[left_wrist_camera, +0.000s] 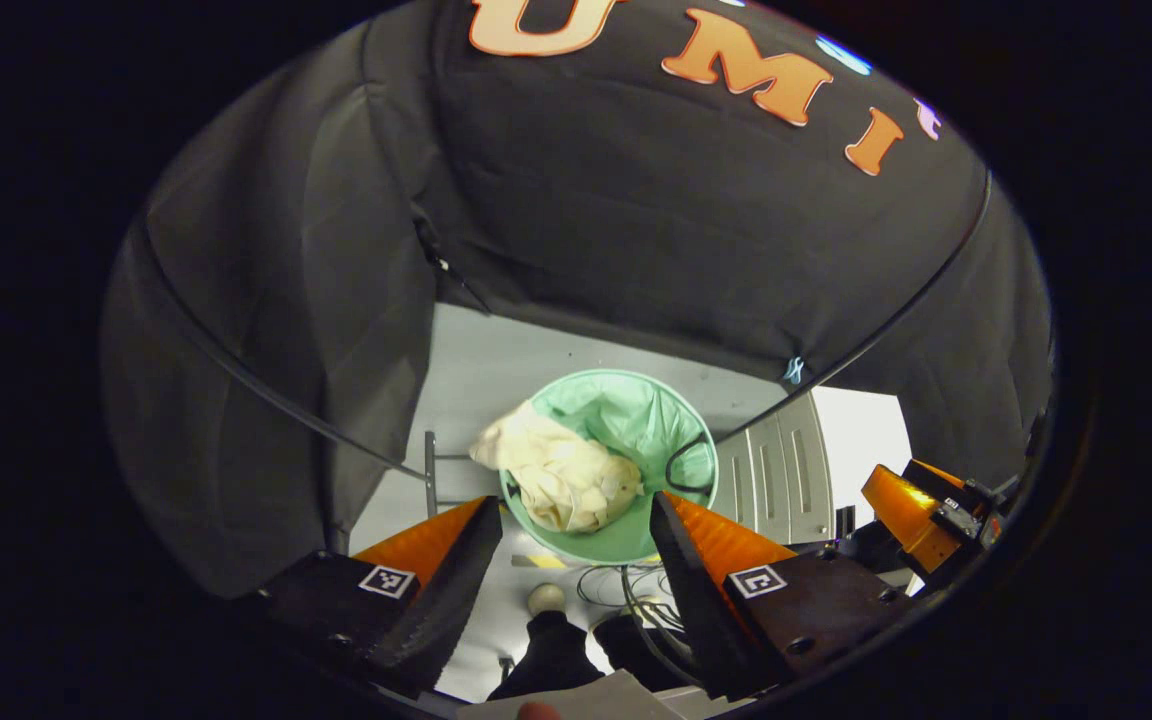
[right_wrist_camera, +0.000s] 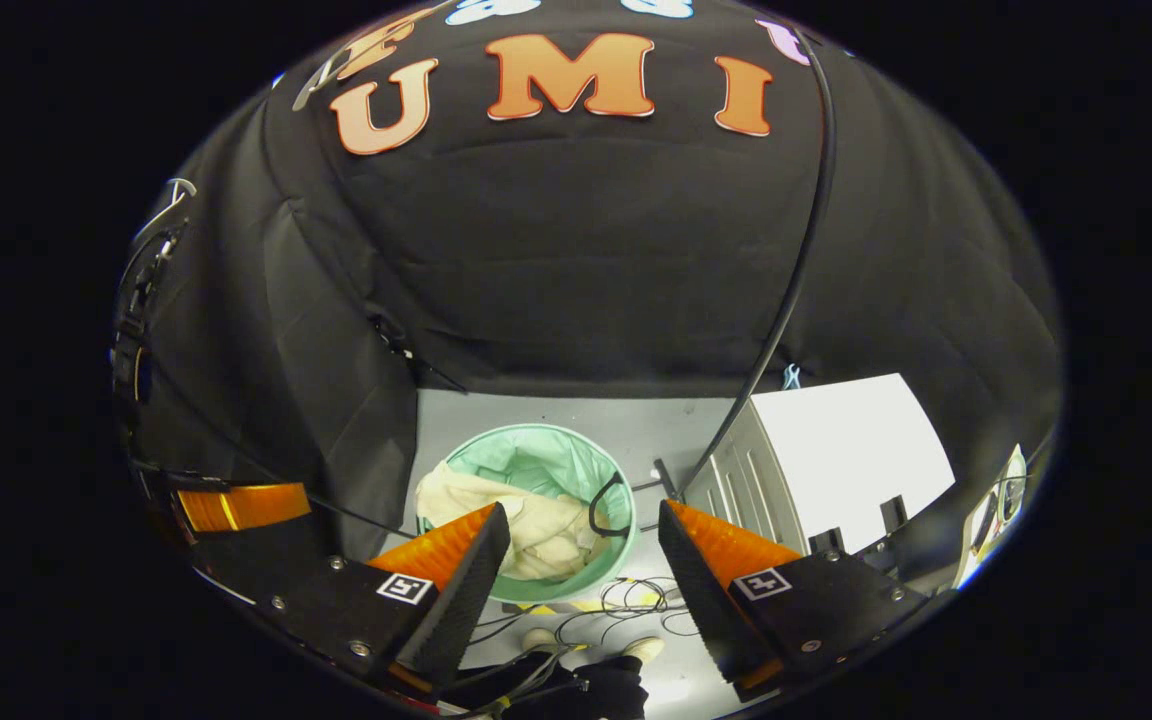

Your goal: Grasp the clothes on the hanger with both hands and then place them into the laundry hamper below.

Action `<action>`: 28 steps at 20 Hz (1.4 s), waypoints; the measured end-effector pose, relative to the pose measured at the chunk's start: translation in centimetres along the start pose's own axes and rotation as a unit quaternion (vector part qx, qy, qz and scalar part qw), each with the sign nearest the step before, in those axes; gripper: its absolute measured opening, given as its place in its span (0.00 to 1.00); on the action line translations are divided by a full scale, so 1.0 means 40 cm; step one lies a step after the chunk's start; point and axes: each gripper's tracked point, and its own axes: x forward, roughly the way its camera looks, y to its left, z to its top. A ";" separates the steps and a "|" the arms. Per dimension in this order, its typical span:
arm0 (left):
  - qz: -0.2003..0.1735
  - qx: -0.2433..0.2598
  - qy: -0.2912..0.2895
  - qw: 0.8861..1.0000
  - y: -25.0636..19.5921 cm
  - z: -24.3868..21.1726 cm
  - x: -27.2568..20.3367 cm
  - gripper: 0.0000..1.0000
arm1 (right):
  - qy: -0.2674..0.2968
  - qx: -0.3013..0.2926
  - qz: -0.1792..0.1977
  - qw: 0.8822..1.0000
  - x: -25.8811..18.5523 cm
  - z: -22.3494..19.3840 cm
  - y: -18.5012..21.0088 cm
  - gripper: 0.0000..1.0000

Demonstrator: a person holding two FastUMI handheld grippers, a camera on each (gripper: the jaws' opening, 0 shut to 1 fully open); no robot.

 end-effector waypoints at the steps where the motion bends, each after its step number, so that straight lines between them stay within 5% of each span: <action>1: 0.000 0.001 -0.018 1.000 -0.002 0.027 -0.023 0.98 | -0.017 0.002 -0.001 1.000 -0.029 0.037 -0.001 0.94; 8: -0.012 0.019 -0.154 0.988 -0.022 0.207 -0.228 1.00 | -0.131 -0.011 -0.013 0.991 -0.193 0.219 -0.023 0.94; 15: -0.016 0.045 -0.331 0.942 -0.050 0.335 -0.433 0.97 | -0.279 -0.035 -0.010 0.960 -0.431 0.380 -0.039 0.93; 27: -0.002 0.045 -0.496 0.867 -0.049 0.445 -0.709 1.00 | -0.339 -0.035 -0.004 0.940 -0.574 0.440 -0.040 0.98; 28: 0.008 0.054 -0.496 0.866 -0.047 0.451 -0.708 0.94 | -0.341 -0.038 -0.001 0.939 -0.575 0.446 -0.039 0.98</action>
